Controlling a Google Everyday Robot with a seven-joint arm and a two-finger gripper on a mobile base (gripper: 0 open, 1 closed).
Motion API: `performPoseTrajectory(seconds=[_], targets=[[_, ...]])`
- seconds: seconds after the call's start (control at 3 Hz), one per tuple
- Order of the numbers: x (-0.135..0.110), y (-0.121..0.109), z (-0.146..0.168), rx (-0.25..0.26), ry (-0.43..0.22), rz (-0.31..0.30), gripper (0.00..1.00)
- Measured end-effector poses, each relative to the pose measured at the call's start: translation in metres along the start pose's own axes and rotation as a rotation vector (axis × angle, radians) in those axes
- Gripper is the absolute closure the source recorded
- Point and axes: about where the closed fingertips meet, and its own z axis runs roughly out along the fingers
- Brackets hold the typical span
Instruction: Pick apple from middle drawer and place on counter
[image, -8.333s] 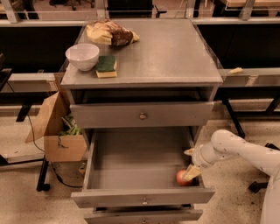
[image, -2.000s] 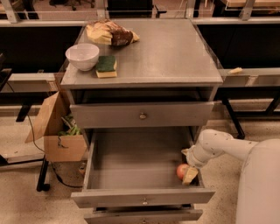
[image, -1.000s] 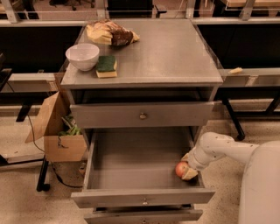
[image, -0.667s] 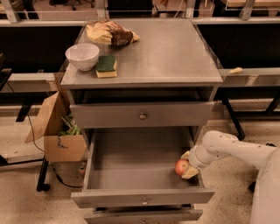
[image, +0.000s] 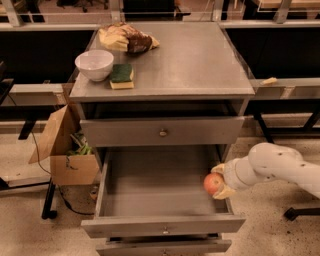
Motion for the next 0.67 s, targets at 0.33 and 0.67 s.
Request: performPoseTrajectory(seconds=[0.33, 0.67], targets=[[-0.032, -0.01, -0.084, 0.098, 0.031, -0.047, 1.0], [-0.079, -0.052, -0.179, 0.205, 0.087, -0.12, 1.0]])
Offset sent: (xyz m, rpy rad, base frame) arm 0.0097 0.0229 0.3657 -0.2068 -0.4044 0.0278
